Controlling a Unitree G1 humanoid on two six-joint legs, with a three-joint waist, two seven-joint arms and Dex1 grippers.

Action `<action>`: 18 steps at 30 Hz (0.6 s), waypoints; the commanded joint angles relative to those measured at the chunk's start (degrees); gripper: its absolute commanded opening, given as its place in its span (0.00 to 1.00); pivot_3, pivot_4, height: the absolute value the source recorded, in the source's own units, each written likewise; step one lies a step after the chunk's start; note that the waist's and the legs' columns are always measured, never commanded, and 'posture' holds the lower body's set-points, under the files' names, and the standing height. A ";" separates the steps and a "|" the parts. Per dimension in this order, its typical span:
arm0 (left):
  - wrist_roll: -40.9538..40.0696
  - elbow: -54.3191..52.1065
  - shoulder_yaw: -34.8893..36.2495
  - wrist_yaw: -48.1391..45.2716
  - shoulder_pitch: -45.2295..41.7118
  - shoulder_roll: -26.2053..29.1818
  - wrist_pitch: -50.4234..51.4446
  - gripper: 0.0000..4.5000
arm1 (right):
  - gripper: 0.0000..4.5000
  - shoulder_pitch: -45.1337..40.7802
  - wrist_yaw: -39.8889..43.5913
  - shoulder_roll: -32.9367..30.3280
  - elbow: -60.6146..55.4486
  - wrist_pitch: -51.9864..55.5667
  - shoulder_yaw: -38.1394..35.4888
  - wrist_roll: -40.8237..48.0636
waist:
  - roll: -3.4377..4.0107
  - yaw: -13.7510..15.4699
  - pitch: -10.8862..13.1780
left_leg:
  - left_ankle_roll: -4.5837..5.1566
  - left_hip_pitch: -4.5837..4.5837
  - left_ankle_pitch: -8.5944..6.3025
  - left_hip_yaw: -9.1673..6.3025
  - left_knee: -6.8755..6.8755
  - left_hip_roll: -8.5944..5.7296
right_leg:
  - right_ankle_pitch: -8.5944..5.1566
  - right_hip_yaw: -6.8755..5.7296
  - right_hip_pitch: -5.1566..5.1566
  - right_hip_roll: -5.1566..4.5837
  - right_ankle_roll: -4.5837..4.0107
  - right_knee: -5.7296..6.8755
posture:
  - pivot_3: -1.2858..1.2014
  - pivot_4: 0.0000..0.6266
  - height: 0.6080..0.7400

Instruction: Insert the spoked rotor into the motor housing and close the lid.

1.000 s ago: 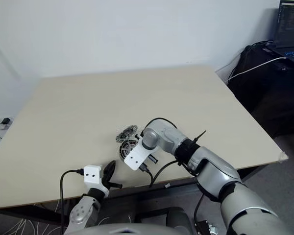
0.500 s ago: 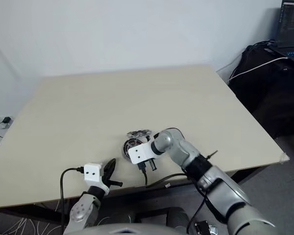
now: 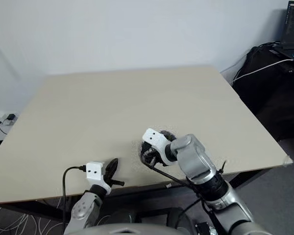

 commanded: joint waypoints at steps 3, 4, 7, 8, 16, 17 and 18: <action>-0.35 -1.94 -0.08 0.32 -0.01 -0.28 0.13 0.00 | 0.01 -3.83 -9.47 6.95 3.58 9.18 -6.27 4.93 | -0.05 -0.11 -0.04 | 0.01 -0.28 0.03 0.00 0.02 -0.03 | 0.08 0.02 -0.29 -0.01 -0.05 0.00 | 0.52 0.00 1.00; -0.38 -2.05 -0.04 0.43 0.17 -0.38 0.14 0.00 | 0.01 -4.18 -11.10 8.53 4.78 10.88 -7.62 5.71 | -0.05 -0.16 -0.04 | 0.01 -0.30 0.04 0.01 0.02 -0.03 | 0.09 0.04 -0.32 -0.02 -0.06 0.00 | 0.52 0.00 1.00; -0.49 -2.33 0.04 0.67 0.54 -0.45 0.21 0.00 | 0.01 -4.82 -15.22 12.62 8.97 12.16 -11.64 7.92 | -0.02 -0.31 -0.07 | -0.04 -0.33 0.01 0.03 0.01 -0.03 | 0.10 0.08 -0.38 -0.01 -0.08 0.02 | 0.52 0.00 1.00; -0.50 -2.41 0.02 0.78 0.63 -0.48 0.23 0.00 | 0.01 -4.97 -16.44 13.34 9.87 12.16 -12.49 8.74 | -0.02 -0.39 -0.07 | -0.05 -0.33 0.00 0.04 0.01 -0.03 | 0.10 0.09 -0.38 -0.01 -0.08 0.03 | 0.52 0.00 1.00; -0.57 -2.69 -0.23 1.13 0.94 -0.48 0.53 0.00 | 0.01 -8.31 -27.02 19.33 16.54 12.16 -18.21 12.74 | 0.03 -1.28 -0.11 | -0.14 -0.29 0.07 0.04 0.01 -0.03 | 0.09 0.09 -0.43 0.03 -0.10 0.24 | 0.52 0.00 1.00; -0.59 -2.67 -0.25 1.08 0.92 -0.44 0.58 0.00 | 0.01 -8.61 -28.16 19.91 17.26 12.16 -18.44 13.09 | 0.03 -1.43 -0.11 | -0.16 -0.28 0.08 0.05 0.01 -0.03 | 0.09 0.10 -0.45 0.03 -0.11 0.29 | 0.52 0.00 1.00; -0.61 -2.65 -0.30 1.00 0.93 -0.41 0.60 0.00 | 0.01 -8.93 -29.36 20.56 18.07 12.16 -18.68 13.26 | 0.04 -1.70 -0.11 | -0.18 -0.27 0.09 0.05 0.01 -0.03 | 0.08 0.10 -0.46 0.03 -0.12 0.33 | 0.52 0.00 1.00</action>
